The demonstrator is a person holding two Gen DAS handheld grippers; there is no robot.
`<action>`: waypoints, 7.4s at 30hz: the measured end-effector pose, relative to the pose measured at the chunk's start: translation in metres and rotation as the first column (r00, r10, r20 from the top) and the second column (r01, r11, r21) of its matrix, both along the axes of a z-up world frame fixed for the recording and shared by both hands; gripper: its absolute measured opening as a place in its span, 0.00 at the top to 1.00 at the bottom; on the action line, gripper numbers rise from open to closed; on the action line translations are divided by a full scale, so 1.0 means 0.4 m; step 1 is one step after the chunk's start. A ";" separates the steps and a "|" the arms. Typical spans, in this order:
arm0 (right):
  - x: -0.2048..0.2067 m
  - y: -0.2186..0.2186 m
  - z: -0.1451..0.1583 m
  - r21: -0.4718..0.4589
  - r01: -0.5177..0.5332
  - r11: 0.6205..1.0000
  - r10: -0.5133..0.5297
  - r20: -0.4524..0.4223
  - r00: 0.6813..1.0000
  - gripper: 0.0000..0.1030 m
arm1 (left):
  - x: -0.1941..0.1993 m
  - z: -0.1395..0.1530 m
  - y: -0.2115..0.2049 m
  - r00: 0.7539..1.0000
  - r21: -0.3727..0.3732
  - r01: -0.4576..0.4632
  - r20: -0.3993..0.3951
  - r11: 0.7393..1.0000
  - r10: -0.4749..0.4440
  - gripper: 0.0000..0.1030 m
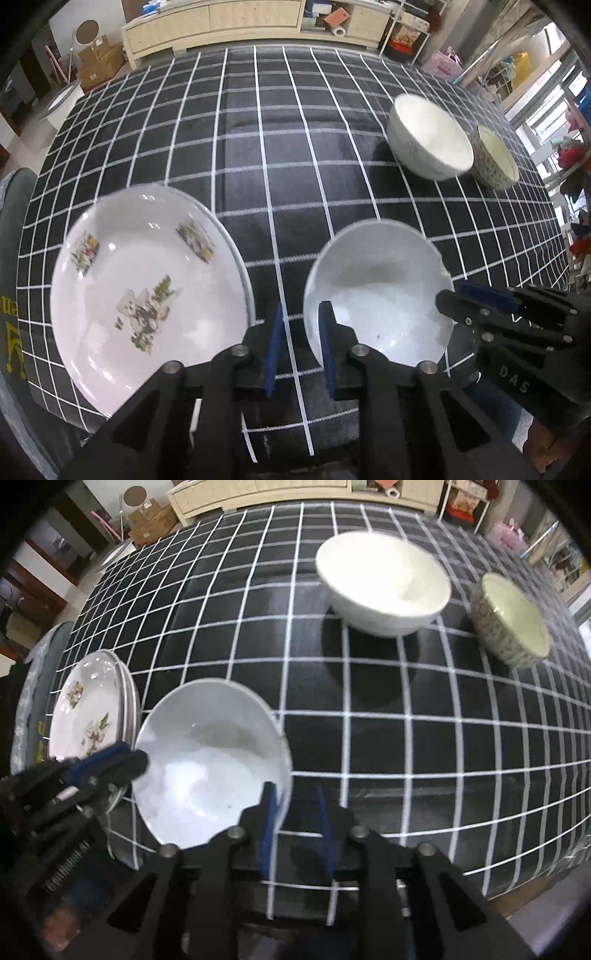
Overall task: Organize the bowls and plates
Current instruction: 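Carry the white bowl beside the plate stack and open the left gripper, then grasp the rim of the second white bowl with the left gripper, then lower the second white bowl into the first bowl and release it, then reach to the green-speckled patterned bowl and grasp its rim with the left gripper, then carry the patterned bowl over and nest it into the white bowls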
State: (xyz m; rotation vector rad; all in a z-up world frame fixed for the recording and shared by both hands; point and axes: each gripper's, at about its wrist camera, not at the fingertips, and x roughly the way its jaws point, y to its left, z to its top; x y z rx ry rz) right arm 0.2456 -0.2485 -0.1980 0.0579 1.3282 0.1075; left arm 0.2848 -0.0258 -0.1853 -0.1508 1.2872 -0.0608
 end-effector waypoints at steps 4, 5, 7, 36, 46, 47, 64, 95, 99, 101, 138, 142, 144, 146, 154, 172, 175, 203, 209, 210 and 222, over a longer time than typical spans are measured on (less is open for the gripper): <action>0.011 -0.033 0.035 -0.028 0.013 1.000 -0.012 0.034 0.999 0.59 | 0.030 0.038 0.005 1.000 0.010 0.002 0.028 1.000 -0.002 0.82; 0.017 -0.043 0.044 -0.031 0.016 0.999 -0.014 0.042 0.999 0.58 | 0.039 0.045 0.003 0.999 0.014 0.007 0.033 1.000 -0.008 0.81; 0.034 -0.067 0.063 -0.042 0.027 0.999 -0.025 0.054 0.998 0.56 | 0.061 0.061 -0.002 0.999 0.021 0.014 0.044 1.000 -0.015 0.78; 0.376 -0.315 0.047 0.024 0.188 0.982 -0.188 0.003 0.982 0.56 | 0.500 -0.031 -0.220 0.987 -0.019 0.151 -0.049 0.988 -0.152 0.72; 0.374 -0.292 -0.024 0.024 0.203 0.979 -0.202 -0.035 0.979 0.86 | 0.513 -0.080 -0.242 0.984 -0.005 0.166 -0.060 0.986 -0.166 0.85; 0.369 -0.285 -0.023 0.015 0.195 0.981 -0.195 -0.034 0.980 0.87 | 0.510 -0.081 -0.242 0.985 0.007 0.163 -0.061 0.987 -0.163 0.85; 0.240 0.013 -0.011 0.014 0.021 1.000 -0.020 -0.073 0.997 0.86 | 0.364 -0.122 -0.064 0.987 0.000 0.110 -0.115 0.994 -0.110 0.87; 0.354 0.197 0.127 0.010 0.073 0.997 -0.072 -0.040 0.997 0.89 | 0.340 -0.030 -0.044 0.997 0.005 0.070 -0.045 0.998 -0.070 0.95; 0.321 0.210 0.193 0.011 0.075 0.997 -0.075 -0.017 0.997 0.89 | 0.303 0.038 -0.061 0.997 0.012 0.075 -0.006 0.997 -0.075 0.95; 0.302 0.216 0.219 0.016 0.075 0.997 -0.075 -0.009 0.997 0.89 | 0.283 0.058 -0.074 0.997 0.013 0.074 0.006 0.997 -0.074 0.95; 0.098 0.158 0.076 -0.010 0.079 0.997 -0.080 -0.143 0.986 0.89 | 0.033 -0.033 -0.107 0.993 0.022 0.064 -0.102 0.998 -0.062 0.95; 0.100 0.160 0.070 -0.012 0.079 0.997 -0.080 -0.136 0.987 0.89 | 0.040 -0.037 -0.110 0.993 0.025 0.063 -0.099 0.998 -0.060 0.94; 0.101 0.161 0.070 -0.013 0.078 0.997 -0.079 -0.135 0.988 0.89 | 0.040 -0.041 -0.112 0.993 0.021 0.063 -0.098 0.998 -0.060 0.92; 0.104 0.163 0.065 -0.023 0.081 0.996 -0.083 -0.141 0.986 0.89 | 0.041 -0.040 -0.112 0.993 0.003 0.063 -0.104 0.998 -0.062 0.91; 0.091 0.148 0.098 0.019 0.103 0.995 -0.101 -0.075 0.992 0.88 | 0.032 -0.001 -0.103 0.996 0.004 0.052 -0.067 0.999 -0.052 0.90; 0.078 -0.131 0.287 0.111 0.192 0.975 -0.199 0.055 0.978 0.62 | 0.166 0.184 -0.285 0.990 -0.064 0.135 0.055 0.989 -0.131 0.77; 0.095 -0.214 0.313 0.109 0.237 0.965 -0.245 0.076 0.966 0.62 | 0.213 0.188 -0.328 0.991 -0.114 0.130 0.036 0.985 -0.127 0.76; 0.344 -0.551 0.110 0.105 0.376 0.921 -0.382 0.045 0.923 0.63 | 0.590 -0.009 -0.730 0.971 -0.064 0.236 -0.028 0.970 -0.238 0.76; 0.375 -0.557 0.041 0.102 0.383 0.918 -0.386 0.011 0.923 0.80 | 0.609 -0.081 -0.754 0.963 -0.056 0.260 -0.052 0.964 -0.263 0.86; 0.375 -0.558 0.034 0.090 0.395 0.914 -0.398 0.006 0.918 0.84 | 0.608 -0.087 -0.758 0.961 -0.049 0.270 -0.049 0.962 -0.272 0.89; 0.359 -0.458 0.036 0.010 0.321 0.947 -0.321 0.012 0.947 0.90 | 0.548 -0.095 -0.631 0.958 -0.009 0.277 -0.078 0.961 -0.277 0.91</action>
